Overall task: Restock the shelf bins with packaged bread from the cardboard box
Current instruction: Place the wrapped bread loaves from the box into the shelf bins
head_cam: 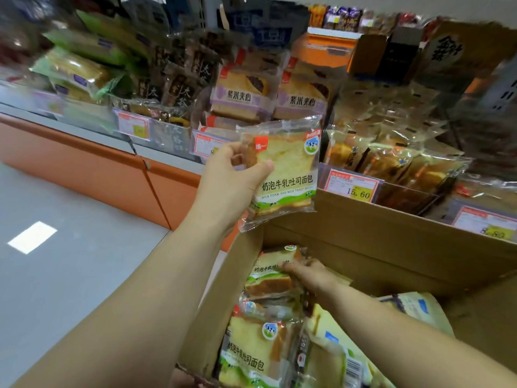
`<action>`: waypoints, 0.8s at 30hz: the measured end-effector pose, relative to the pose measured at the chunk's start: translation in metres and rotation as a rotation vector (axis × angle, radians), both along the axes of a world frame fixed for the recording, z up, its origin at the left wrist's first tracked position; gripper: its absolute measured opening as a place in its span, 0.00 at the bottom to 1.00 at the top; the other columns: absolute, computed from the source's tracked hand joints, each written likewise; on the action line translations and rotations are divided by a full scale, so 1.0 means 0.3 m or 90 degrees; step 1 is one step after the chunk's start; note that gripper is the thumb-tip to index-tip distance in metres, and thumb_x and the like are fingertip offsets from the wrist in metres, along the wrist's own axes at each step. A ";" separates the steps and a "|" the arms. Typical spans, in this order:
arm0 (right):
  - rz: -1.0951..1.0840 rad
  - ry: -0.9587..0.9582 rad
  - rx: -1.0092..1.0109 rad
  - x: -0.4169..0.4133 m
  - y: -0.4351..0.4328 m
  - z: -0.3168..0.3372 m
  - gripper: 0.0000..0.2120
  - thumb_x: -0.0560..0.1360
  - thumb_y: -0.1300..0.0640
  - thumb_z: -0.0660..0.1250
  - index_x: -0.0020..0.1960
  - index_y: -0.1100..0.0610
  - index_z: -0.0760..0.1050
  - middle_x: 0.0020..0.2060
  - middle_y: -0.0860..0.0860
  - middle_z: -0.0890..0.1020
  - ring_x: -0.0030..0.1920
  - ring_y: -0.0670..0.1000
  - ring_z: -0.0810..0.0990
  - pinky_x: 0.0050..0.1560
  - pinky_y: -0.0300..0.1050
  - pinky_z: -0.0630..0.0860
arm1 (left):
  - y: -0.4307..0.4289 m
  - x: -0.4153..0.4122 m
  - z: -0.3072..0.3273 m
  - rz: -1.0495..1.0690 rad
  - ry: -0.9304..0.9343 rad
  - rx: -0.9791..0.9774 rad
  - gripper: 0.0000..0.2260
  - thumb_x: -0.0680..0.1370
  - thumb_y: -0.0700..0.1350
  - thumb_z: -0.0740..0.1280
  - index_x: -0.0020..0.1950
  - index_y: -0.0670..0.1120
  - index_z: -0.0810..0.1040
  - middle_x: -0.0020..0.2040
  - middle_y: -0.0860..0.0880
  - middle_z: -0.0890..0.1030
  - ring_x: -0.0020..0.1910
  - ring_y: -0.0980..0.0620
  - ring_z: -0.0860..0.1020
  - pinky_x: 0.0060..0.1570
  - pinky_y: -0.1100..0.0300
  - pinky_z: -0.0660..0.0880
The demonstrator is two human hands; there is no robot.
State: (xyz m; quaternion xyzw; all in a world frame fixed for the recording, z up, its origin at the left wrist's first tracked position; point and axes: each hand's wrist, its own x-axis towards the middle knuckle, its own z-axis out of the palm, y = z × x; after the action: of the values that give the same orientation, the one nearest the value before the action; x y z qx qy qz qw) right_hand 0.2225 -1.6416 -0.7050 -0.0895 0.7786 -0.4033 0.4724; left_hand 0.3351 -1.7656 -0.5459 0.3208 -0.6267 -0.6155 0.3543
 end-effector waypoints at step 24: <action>0.172 0.448 -0.088 0.032 0.213 0.277 0.16 0.66 0.53 0.74 0.50 0.47 0.73 0.48 0.46 0.73 0.44 0.41 0.72 0.41 0.27 0.68 | 0.063 0.014 0.033 0.011 -0.012 -0.082 0.17 0.72 0.46 0.73 0.60 0.52 0.75 0.56 0.51 0.80 0.50 0.49 0.82 0.49 0.47 0.80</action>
State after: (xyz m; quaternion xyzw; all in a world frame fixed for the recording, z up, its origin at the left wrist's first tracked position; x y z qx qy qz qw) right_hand 0.2322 -1.5776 -0.6219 -0.3561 0.8451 -0.3335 0.2185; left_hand 0.3394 -1.7466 -0.5361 0.3083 -0.6654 -0.5679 0.3738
